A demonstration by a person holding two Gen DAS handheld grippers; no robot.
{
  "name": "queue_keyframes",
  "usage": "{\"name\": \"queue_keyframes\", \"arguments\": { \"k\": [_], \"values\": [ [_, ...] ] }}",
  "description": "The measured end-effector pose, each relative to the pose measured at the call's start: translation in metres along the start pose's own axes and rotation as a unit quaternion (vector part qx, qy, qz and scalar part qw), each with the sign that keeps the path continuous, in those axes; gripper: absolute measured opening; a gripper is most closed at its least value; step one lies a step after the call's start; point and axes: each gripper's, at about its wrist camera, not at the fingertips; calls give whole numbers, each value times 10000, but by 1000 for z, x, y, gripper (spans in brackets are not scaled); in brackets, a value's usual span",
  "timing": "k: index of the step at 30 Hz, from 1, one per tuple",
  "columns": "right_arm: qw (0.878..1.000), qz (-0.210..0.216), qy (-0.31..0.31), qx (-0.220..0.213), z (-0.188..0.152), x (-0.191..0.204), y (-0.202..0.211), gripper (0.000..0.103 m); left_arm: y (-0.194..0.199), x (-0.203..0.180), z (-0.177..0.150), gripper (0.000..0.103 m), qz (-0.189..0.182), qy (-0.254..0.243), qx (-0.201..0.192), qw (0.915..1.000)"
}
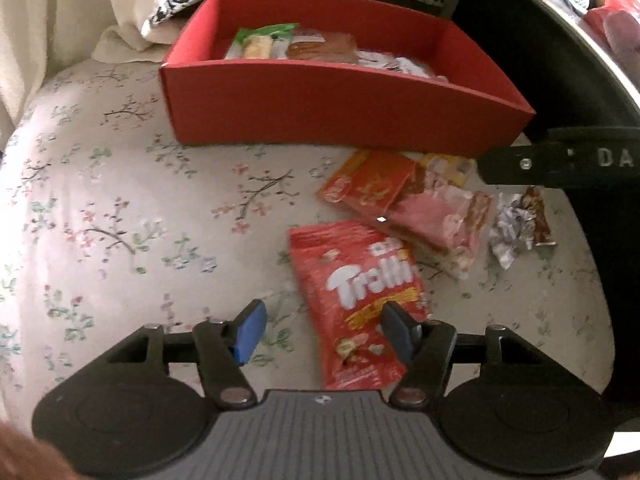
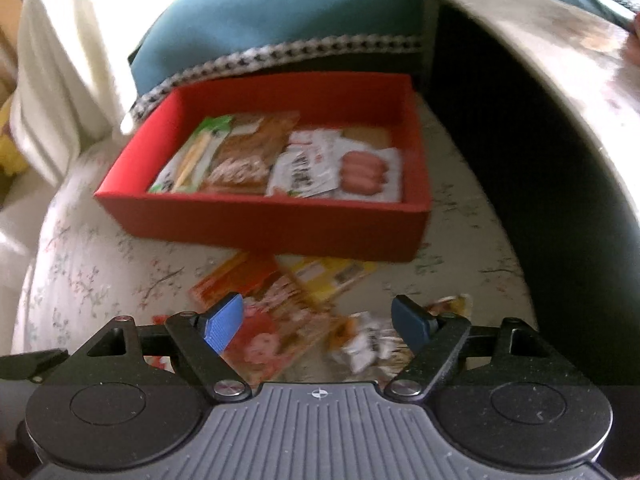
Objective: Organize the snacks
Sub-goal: 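Move left tool to red Trolli bag while right tool approaches orange meat snack pack, then grasp red Trolli bag with left tool while right tool holds orange meat pack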
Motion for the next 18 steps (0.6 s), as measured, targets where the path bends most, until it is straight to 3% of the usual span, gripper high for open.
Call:
{"name": "queue_keyframes", "arguments": {
  "k": [6, 9, 12, 18],
  "values": [
    [9986, 104, 506, 126, 9, 36, -20, 87, 10, 14, -7, 59, 159, 8, 37, 9999],
    [9962, 165, 779, 366, 11, 51, -36, 87, 15, 25, -10, 58, 3, 196, 33, 9998],
    [9935, -35, 1047, 438, 7, 61, -46, 89, 18, 27, -11, 58, -48, 205, 38, 9998],
    [9846, 92, 1644, 593, -4, 79, -52, 103, 20, 20, -7, 57, -407, 21, 197, 9990]
  ]
}}
Point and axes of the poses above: each gripper's, at about its wrist camera, not at the fingertips, and y roughly against the way its jaws point, x to its left, z to its top, and after that the axes turned 15 degrees about -z, right-handed
